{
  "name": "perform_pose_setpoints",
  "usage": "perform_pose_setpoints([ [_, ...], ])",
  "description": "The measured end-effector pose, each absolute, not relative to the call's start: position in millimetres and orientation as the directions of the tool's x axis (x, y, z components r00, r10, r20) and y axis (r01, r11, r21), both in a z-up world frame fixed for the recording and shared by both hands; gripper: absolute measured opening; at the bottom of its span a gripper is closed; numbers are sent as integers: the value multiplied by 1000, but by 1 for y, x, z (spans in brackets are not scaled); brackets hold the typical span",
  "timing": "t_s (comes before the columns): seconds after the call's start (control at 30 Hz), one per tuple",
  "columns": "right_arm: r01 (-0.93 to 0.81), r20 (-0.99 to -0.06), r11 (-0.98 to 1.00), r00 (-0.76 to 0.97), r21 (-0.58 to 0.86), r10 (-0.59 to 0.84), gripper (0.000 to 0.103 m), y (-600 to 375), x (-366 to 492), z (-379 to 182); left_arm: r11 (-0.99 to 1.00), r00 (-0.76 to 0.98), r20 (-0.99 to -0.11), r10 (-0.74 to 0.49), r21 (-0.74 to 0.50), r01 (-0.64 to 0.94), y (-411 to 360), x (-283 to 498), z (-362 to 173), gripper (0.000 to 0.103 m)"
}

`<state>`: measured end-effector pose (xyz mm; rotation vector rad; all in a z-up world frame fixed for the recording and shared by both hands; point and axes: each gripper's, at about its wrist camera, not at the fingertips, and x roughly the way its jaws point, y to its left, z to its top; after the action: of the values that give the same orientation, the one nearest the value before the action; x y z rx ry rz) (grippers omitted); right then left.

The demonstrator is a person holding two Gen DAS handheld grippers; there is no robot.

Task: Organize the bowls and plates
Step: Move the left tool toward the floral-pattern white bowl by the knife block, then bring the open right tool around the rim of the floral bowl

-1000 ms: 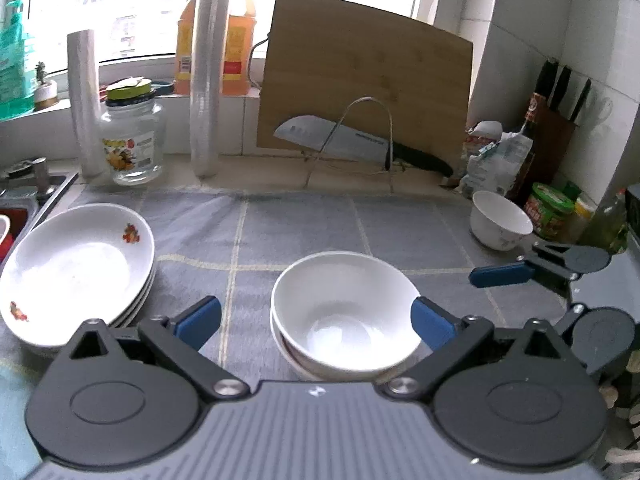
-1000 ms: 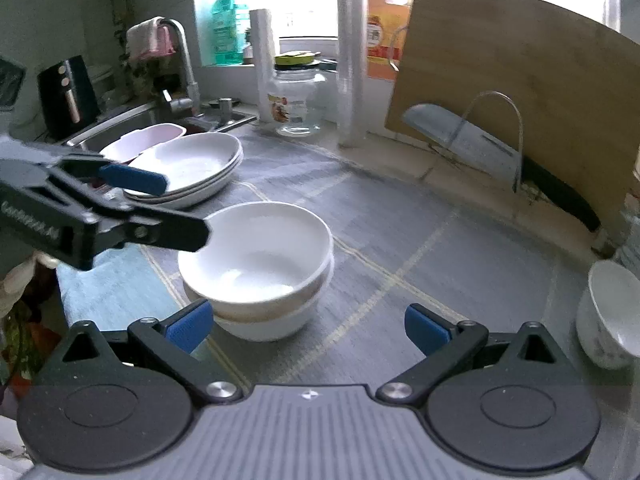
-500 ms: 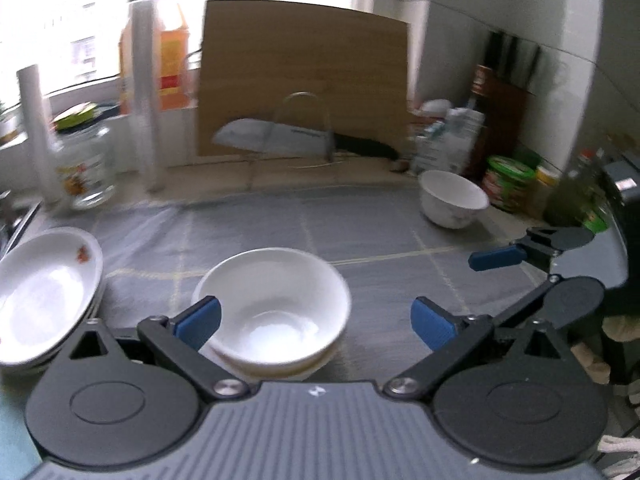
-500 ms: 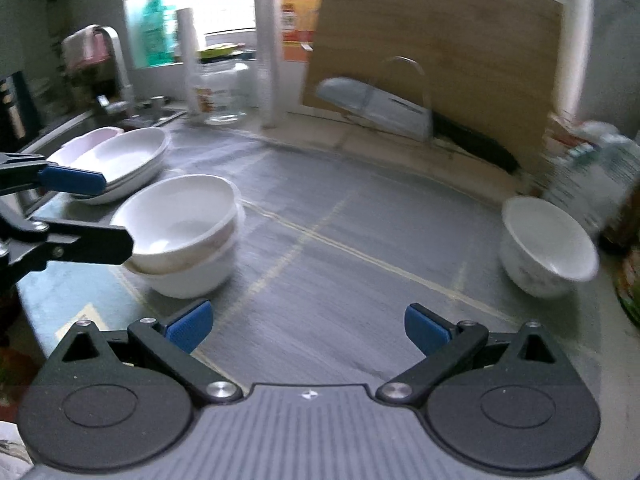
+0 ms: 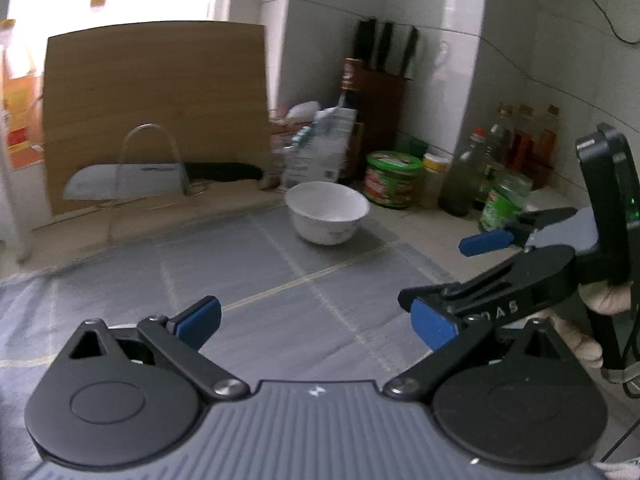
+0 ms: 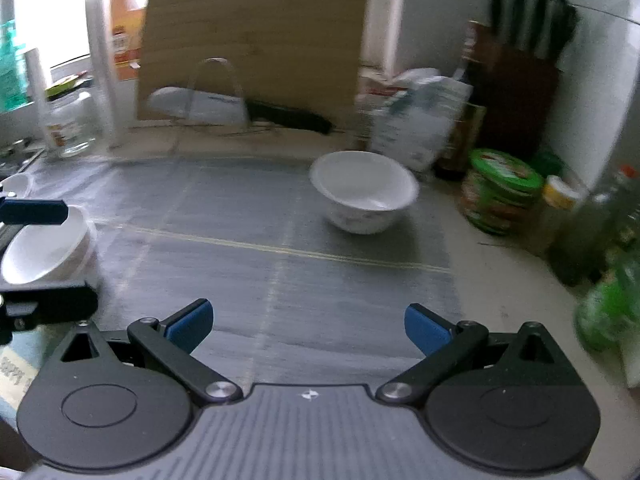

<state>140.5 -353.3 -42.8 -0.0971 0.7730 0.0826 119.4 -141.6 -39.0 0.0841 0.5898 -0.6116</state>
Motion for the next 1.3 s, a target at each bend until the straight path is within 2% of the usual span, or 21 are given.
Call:
perform_pose_setpoints([
  [0.2,-40,-697,997,717,-65,-17,103,-388,154,-39,815,650,-552,-523,-101,571,-174,135,-49,101],
  [0.8,-221,-687,975,709,-1,160,103,-459,254,-35,921,729,-598,-332,-38,388,-276,207,-80,101],
  [1.3,-255,-705,967,682,17,193,103,-474,293,-48,927,677,-680,-281,-12,374,-321,263,-122,101],
])
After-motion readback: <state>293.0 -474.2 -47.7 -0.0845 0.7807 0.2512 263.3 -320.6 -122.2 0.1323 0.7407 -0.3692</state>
